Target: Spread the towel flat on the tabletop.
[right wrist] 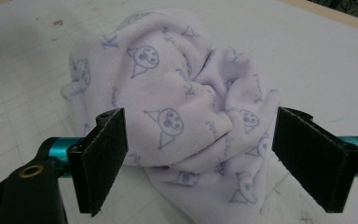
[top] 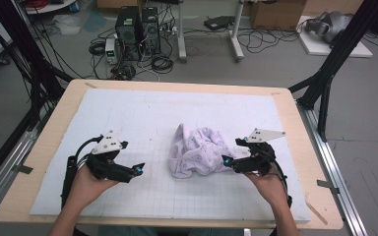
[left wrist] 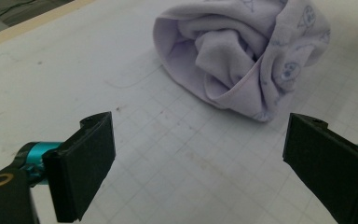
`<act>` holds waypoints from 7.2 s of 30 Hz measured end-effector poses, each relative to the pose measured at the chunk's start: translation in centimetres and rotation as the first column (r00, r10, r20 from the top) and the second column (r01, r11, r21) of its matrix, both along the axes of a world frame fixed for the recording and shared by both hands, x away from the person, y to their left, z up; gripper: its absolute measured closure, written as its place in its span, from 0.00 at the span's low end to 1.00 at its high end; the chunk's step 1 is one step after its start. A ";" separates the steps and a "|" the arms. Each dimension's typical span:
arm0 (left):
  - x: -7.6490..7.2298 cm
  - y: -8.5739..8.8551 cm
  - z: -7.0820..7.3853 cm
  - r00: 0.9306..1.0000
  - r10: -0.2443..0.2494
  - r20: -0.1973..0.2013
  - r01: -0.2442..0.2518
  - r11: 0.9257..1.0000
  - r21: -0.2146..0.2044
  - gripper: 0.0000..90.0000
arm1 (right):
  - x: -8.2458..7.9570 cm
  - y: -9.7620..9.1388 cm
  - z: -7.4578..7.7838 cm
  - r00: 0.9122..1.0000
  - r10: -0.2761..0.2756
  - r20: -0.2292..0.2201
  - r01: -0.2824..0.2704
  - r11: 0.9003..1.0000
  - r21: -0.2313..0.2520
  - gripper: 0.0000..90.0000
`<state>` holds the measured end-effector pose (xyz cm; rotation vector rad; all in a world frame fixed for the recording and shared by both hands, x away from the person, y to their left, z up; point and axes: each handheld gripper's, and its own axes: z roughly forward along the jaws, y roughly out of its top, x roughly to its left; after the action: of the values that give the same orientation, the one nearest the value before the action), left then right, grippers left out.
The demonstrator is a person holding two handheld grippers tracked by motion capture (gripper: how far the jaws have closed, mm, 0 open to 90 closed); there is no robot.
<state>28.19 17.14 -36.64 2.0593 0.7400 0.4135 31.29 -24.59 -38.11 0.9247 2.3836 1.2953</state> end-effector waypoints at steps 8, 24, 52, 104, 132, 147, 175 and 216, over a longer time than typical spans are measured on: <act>2.1 -4.6 -1.9 0.997 -0.080 -0.024 0.080 0.997 0.009 0.25 | 1.8 1.8 -1.7 0.997 0.035 -0.065 -0.039 0.997 -0.066 0.32; 3.9 -8.8 -3.9 0.978 -0.202 -0.059 0.203 0.979 0.026 0.88 | 3.7 3.1 -2.6 0.981 0.146 -0.124 -0.144 0.989 0.022 0.85; -3.9 0.9 -0.1 0.994 -0.112 0.008 0.112 0.993 -0.041 0.57 | -3.5 10.5 -2.1 0.860 0.499 -0.105 -0.502 0.865 0.003 0.74; -6.1 1.9 -0.4 0.987 -0.154 -0.047 0.152 0.987 -0.051 0.81 | -5.1 5.5 -1.0 0.936 0.350 -0.050 -0.351 0.936 -0.017 0.81; 1.9 1.2 -1.0 1.000 0.004 -0.004 -0.004 1.000 -0.010 0.96 | 0.1 2.8 -2.2 0.992 0.110 -0.063 -0.118 0.983 -0.140 0.96; -1.8 2.7 -1.7 1.000 0.012 0.005 -0.012 1.000 0.016 0.96 | -1.5 2.4 0.2 0.991 0.132 -0.024 -0.134 0.972 -0.194 0.95; 1.7 3.8 -3.4 0.996 -0.030 -0.085 0.025 0.998 -0.061 0.97 | -0.1 2.7 -3.0 0.983 0.147 -0.115 -0.165 0.971 -0.172 0.93; 6.6 3.0 -0.9 0.989 0.147 -0.003 -0.147 0.989 -0.017 0.57 | 4.7 6.2 -0.1 0.990 0.134 -0.043 -0.138 0.984 -0.115 0.60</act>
<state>34.79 20.14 -37.56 1.9957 0.8973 0.4861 35.96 -18.43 -38.22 0.7683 2.5589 1.1779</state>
